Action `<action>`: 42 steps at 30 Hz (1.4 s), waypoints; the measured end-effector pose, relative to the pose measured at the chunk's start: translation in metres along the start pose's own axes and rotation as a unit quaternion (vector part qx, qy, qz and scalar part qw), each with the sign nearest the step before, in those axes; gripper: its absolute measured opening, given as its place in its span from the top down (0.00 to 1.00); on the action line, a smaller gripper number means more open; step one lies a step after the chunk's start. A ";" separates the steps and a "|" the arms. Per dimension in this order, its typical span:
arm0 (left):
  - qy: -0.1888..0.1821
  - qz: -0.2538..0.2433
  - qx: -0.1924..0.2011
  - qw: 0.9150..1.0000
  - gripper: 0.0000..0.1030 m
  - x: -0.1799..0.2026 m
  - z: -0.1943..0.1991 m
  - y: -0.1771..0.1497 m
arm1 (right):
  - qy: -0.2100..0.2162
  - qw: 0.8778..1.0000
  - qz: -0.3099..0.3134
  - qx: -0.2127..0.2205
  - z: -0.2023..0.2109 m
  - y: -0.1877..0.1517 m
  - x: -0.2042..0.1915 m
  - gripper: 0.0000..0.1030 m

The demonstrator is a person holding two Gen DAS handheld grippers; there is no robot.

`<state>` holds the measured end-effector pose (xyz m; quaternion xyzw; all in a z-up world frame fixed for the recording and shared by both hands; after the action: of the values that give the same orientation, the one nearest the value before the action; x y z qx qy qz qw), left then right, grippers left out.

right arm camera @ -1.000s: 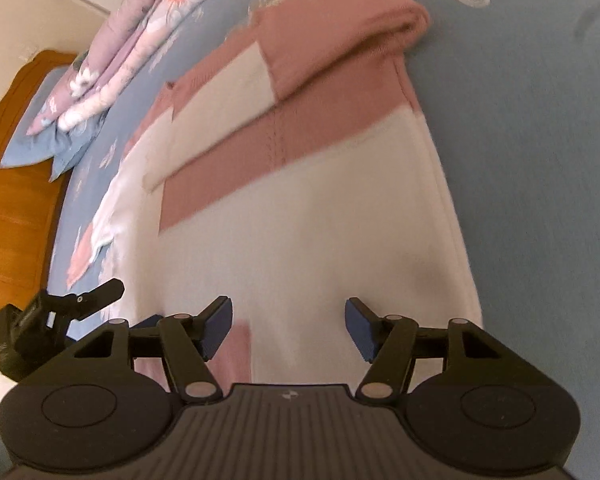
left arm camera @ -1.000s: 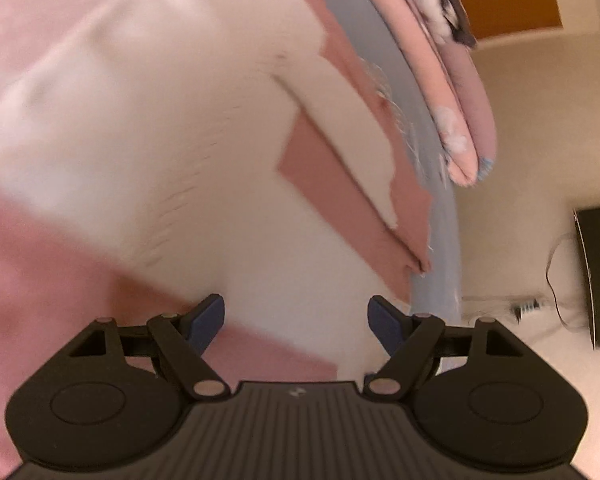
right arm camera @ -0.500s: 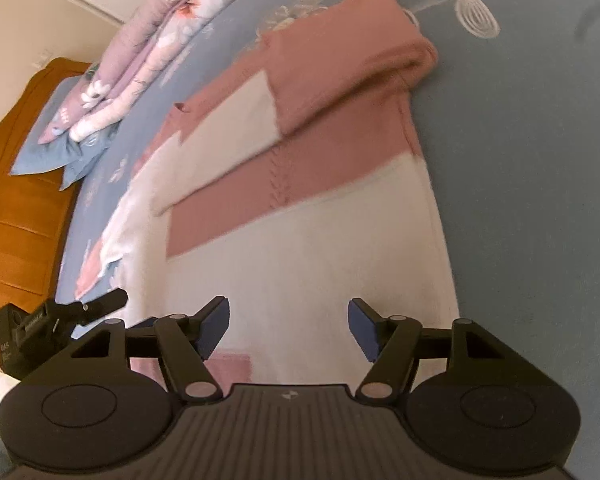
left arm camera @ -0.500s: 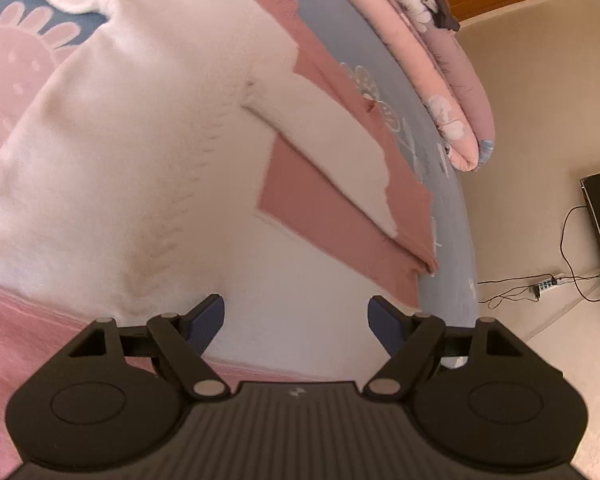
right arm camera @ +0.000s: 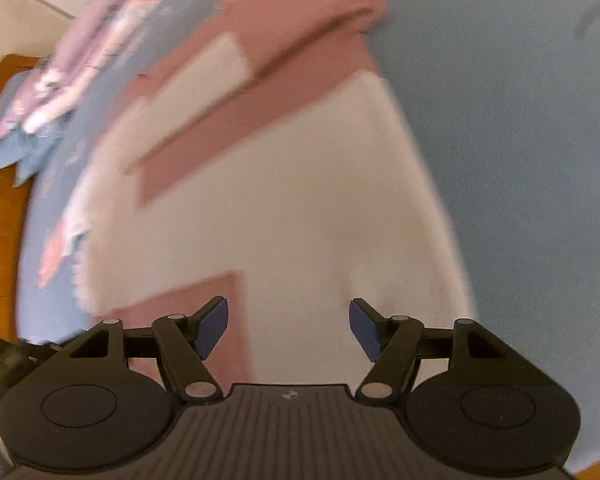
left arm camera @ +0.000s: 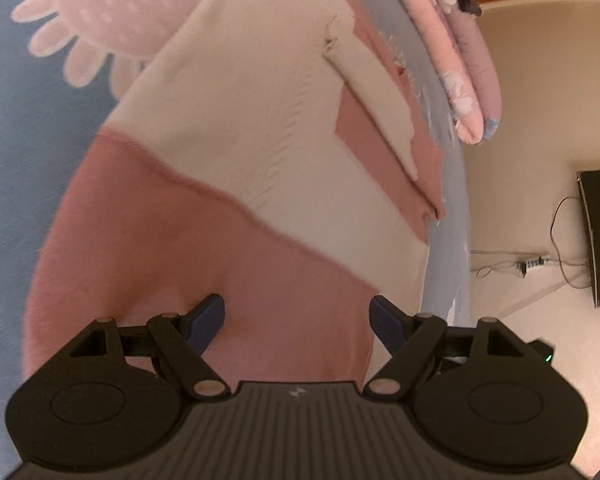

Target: Fold clothes

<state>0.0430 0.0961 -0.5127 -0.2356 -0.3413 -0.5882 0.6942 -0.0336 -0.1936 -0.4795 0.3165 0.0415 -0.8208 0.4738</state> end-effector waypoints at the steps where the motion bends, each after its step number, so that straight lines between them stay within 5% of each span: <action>1: 0.003 -0.008 -0.001 1.000 0.23 -0.001 0.002 0.001 | 0.014 1.000 0.004 0.002 -0.002 0.001 -0.010 0.30; 5: -0.005 -0.003 -0.005 1.000 0.22 -0.012 0.010 0.004 | 0.029 0.999 0.011 -0.032 -0.026 -0.014 -0.024 0.30; 11: -0.013 0.022 -0.007 1.000 0.23 -0.010 0.020 0.011 | -0.016 0.998 -0.034 -0.058 -0.004 -0.040 0.015 0.33; 17: -0.007 0.011 -0.023 1.000 0.22 -0.013 0.015 0.015 | 0.009 0.999 -0.023 -0.026 -0.004 -0.015 0.014 0.31; 25: 0.003 0.040 -0.010 0.999 0.22 -0.034 0.026 0.009 | -0.044 0.996 -0.073 -0.018 0.015 -0.019 0.070 0.35; 29: 0.018 0.032 -0.014 0.999 0.22 -0.023 0.026 0.012 | -0.059 0.996 -0.056 -0.031 0.009 -0.016 0.054 0.32; 32: 0.020 -0.005 -0.009 1.000 0.21 -0.013 0.029 0.014 | -0.036 0.998 -0.044 -0.035 0.001 -0.012 0.023 0.31; 36: 0.027 0.012 -0.013 0.999 0.22 -0.032 0.030 0.006 | -0.017 0.998 -0.016 -0.053 -0.016 -0.007 -0.011 0.31; 40: 0.016 0.028 0.010 0.999 0.22 -0.032 0.045 0.009 | -0.012 0.998 0.017 -0.066 -0.025 -0.004 -0.037 0.31; 42: -0.021 0.032 0.038 0.999 0.21 -0.025 0.049 0.019 | -0.006 0.997 0.030 -0.073 -0.032 0.002 -0.053 0.30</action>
<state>0.0497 0.1522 -0.4980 -0.2325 -0.3702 -0.5473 0.7137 0.0015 -0.1432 -0.4752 0.2775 0.0891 -0.8025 0.5206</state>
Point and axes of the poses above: each gripper's, at about its wrist camera, not at the fingertips, and z roughly against the way its jaws point, x to its right, y to its top, the point moved 7 cm from there along -z, roughly the way its jaws point, and after that the axes turned 2 degrees about x, right-handed, at the moved point
